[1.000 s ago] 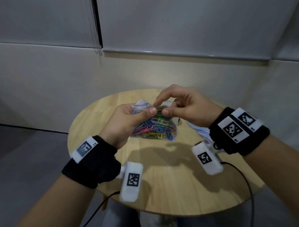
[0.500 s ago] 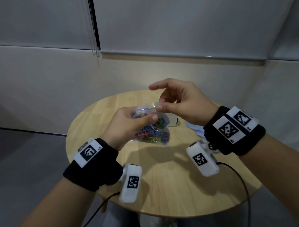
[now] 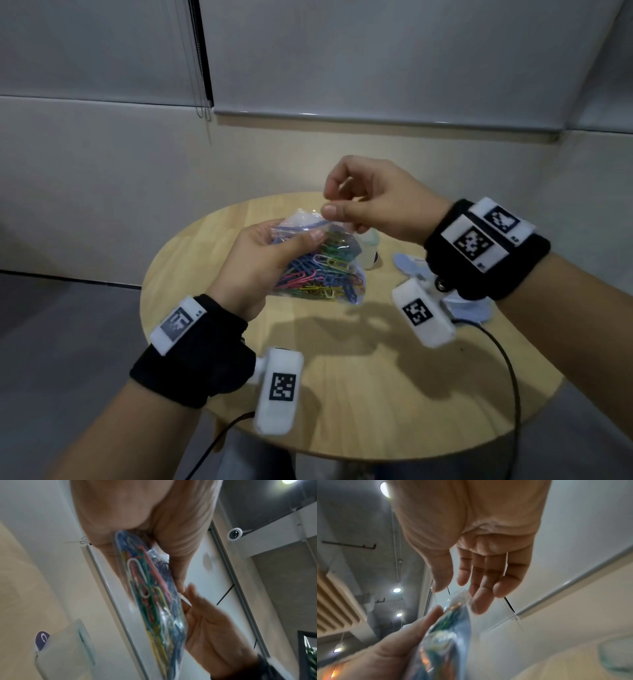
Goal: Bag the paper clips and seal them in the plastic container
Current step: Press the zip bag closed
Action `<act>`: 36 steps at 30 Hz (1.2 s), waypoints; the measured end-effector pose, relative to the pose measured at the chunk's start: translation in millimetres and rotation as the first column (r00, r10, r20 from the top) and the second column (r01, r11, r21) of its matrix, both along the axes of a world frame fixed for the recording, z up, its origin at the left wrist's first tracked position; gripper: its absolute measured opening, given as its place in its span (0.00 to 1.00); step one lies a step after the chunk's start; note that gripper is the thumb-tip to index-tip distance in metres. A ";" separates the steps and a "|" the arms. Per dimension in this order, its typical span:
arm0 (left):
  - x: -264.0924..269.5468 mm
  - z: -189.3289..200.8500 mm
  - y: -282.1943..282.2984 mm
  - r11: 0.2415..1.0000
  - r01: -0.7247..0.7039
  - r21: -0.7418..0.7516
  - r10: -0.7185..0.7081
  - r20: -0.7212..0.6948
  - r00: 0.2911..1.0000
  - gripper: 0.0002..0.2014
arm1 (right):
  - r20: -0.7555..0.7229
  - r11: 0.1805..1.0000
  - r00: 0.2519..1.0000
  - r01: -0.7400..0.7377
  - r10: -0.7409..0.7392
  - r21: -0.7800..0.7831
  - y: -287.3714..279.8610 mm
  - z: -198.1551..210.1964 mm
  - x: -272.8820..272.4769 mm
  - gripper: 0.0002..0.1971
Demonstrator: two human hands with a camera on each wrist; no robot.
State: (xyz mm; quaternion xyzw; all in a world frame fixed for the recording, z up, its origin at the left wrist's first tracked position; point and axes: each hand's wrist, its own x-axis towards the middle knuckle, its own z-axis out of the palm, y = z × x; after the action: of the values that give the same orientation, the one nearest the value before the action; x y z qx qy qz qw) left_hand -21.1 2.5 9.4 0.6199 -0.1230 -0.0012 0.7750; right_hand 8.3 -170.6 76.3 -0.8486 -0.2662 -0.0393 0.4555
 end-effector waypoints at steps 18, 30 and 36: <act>-2.5 -1.1 1.7 0.993 0.091 -0.074 -0.093 -0.014 0.996 0.19 | 0.416 0.992 0.901 0.102 -0.126 0.080 -5.8 -39.3 -20.6 0.10; 1.7 -9.1 -1.4 0.991 0.025 0.133 -0.031 0.040 0.999 0.20 | 0.323 0.982 0.933 0.186 -0.161 -0.047 0.3 -25.1 -17.2 0.09; 2.2 -5.8 -2.3 0.975 0.001 0.221 -0.018 0.075 0.997 0.11 | 0.301 0.972 0.947 0.170 -0.115 -0.163 -0.6 -23.6 -15.0 0.07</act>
State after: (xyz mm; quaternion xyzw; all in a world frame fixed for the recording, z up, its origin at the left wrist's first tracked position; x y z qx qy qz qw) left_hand -18.9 0.1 3.6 0.7013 -0.1546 0.0050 0.6959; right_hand -6.6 -171.2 52.7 -0.8897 -0.2701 -0.1709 0.3260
